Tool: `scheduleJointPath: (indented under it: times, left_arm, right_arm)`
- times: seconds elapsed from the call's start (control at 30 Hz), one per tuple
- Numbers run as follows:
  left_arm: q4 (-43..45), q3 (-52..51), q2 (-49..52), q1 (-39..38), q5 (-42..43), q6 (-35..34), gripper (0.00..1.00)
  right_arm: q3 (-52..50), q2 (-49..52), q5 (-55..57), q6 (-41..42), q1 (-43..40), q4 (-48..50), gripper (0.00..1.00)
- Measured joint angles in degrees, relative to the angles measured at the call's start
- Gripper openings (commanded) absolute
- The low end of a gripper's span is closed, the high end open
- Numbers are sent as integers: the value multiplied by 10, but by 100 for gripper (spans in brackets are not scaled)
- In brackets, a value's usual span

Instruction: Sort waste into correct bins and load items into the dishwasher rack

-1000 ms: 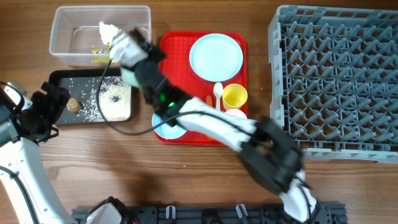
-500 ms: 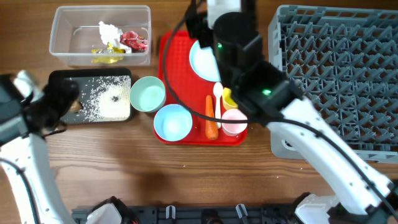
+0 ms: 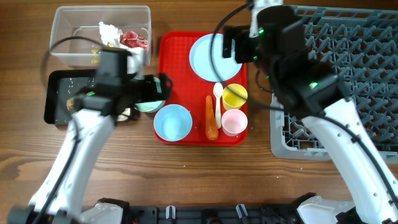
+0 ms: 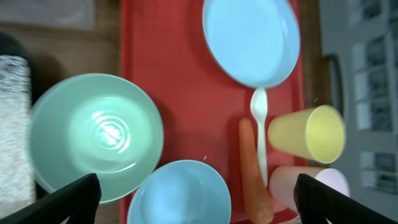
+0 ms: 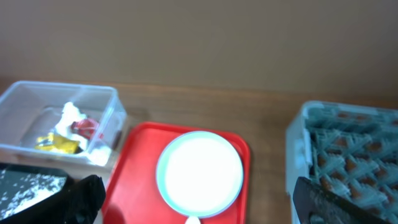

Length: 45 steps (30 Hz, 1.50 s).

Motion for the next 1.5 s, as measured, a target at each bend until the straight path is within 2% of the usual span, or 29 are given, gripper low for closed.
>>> scheduleJointPath:
  times: [0.03, 0.17, 0.4, 0.43, 0.53, 0.6, 0.97, 1.03, 1.17, 1.3, 1.5]
  left_arm:
    - [5, 0, 20, -17, -7, 3, 98]
    - [30, 0, 92, -58, -29, 11, 92]
    - [63, 0, 165, -69, -90, 11, 86]
    - [66, 0, 165, -69, -97, 10, 83]
    - [79, 0, 165, -69, -115, 7, 57]
    - [82, 0, 165, -69, -121, 3, 49]
    - [82, 0, 180, -69, -130, -2, 48]
    - [82, 0, 184, -69, -130, -2, 44]
    - [82, 0, 193, -69, -131, -8, 27]
    - [84, 0, 197, -69, -132, -6, 4]
    - [111, 0, 198, -69, -133, -11, 4]
  right_arm:
    - [0, 0, -9, 5, -16, -10, 95]
    - [0, 0, -44, 16, -64, -47, 91]
    - [0, 0, -72, 19, -103, -94, 90]
    - [0, 0, -74, 19, -103, -95, 90]
    - [0, 0, -78, 19, -103, -95, 87]
    - [0, 0, -78, 21, -103, -95, 86]
    - [0, 0, -80, 21, -103, -109, 86]
    - [0, 0, -80, 21, -103, -111, 86]
    - [0, 0, -80, 21, -103, -112, 86]
    - [0, 0, -80, 21, -103, -112, 86]
    - [0, 2, -80, 21, -103, -112, 85]
